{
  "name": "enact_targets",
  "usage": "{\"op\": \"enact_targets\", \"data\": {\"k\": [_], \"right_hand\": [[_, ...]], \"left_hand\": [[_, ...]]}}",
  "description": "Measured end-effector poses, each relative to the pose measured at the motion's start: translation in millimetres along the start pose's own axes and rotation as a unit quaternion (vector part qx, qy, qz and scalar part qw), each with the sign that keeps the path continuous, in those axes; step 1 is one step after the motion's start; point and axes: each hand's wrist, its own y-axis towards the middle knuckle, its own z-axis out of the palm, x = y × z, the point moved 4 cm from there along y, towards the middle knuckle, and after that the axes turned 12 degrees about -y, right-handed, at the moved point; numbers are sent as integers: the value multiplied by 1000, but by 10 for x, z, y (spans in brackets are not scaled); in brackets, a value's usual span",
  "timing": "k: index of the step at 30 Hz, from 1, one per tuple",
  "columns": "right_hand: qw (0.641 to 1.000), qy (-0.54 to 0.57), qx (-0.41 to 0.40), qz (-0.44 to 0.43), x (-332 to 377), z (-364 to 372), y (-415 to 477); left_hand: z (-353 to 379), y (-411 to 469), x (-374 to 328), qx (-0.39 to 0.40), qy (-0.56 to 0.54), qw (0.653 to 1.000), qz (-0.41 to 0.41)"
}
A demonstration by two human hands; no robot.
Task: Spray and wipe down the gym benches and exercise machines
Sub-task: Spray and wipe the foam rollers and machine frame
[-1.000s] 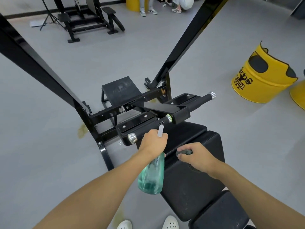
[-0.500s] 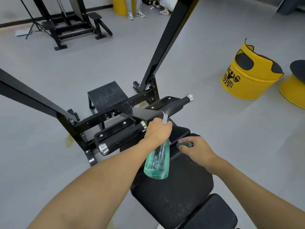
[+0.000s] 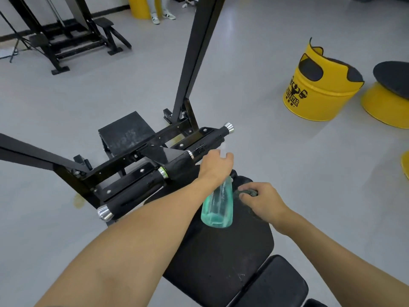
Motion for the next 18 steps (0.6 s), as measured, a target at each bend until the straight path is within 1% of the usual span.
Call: {"op": "enact_targets", "data": {"k": [2, 4, 6, 7, 9, 12, 14, 16, 18], "right_hand": [[997, 62, -32, 43, -133, -111, 7], [987, 115, -69, 84, -293, -257, 0], [980, 141, -86, 108, -468, -365, -2], [979, 141, -87, 119, -630, -416, -40], [983, 123, -62, 124, -780, -411, -106], [985, 86, -20, 145, -1135, -398, -288], [986, 65, 0, 157, -1391, -364, -427], [982, 72, -6, 177, -1671, -314, -549], [977, 68, -26, 199, -1964, -231, -645]], "left_hand": [[226, -56, 8, 47, 10, 999, 24], [507, -157, 102, 115, 25, 992, 38], [786, -248, 241, 170, 56, 982, 58], [990, -331, 305, 204, 72, 974, 75], [1184, -455, 424, 256, 94, 958, 89], [1589, -683, 696, 353, 77, 931, 56], [1854, -832, 907, 392, 87, 915, 40], [2074, -961, 1111, 416, 126, 900, 37], [2293, -1071, 1329, 451, 170, 876, 25]]}}
